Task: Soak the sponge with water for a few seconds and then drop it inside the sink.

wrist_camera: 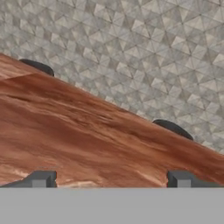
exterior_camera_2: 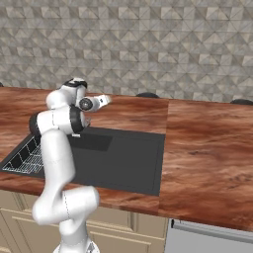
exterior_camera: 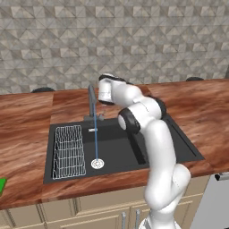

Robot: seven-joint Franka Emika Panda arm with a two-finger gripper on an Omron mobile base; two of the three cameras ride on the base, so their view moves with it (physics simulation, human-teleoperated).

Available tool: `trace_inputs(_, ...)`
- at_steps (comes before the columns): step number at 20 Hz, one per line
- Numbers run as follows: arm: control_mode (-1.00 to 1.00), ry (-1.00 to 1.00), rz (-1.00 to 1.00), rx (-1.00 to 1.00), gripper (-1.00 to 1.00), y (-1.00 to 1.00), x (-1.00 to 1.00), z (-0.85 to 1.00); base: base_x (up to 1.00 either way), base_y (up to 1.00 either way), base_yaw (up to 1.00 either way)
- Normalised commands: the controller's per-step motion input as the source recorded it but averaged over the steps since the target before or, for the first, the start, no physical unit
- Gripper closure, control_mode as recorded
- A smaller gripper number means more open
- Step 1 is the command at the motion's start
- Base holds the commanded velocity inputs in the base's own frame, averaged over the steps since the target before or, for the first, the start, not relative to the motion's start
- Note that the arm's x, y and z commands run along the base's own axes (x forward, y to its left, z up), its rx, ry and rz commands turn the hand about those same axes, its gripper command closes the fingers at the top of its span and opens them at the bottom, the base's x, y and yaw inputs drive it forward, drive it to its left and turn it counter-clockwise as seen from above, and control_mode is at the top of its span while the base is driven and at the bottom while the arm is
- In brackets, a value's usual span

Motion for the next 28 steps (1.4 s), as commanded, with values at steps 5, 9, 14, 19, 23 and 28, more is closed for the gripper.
trace_inputs(5, -1.0, 0.08, -0.01, 0.0, -1.0, 0.0, -0.47, 0.28, 0.0, 0.0, 0.0)
trace_inputs(9, -1.0, -0.01, 0.0, 0.0, -1.0, 0.0, -0.66, 0.52, 0.0, 0.0, 0.0)
trace_inputs(14, -1.0, -0.02, 0.0, 0.0, -1.0, -0.02, -0.32, 0.75, 0.0, 0.0, 0.0)
trace_inputs(19, -1.0, 0.0, 0.0, 0.0, -1.0, -0.15, -0.24, 0.75, 0.0, 0.0, 0.0)
trace_inputs(23, -1.0, 0.0, 0.0, 0.0, -1.0, -0.15, -0.19, 0.81, 0.0, 0.0, 0.0)
trace_inputs(28, -1.0, 0.0, 0.0, 0.0, -1.0, -0.12, -0.2, 0.85, 0.0, 0.0, 0.0)
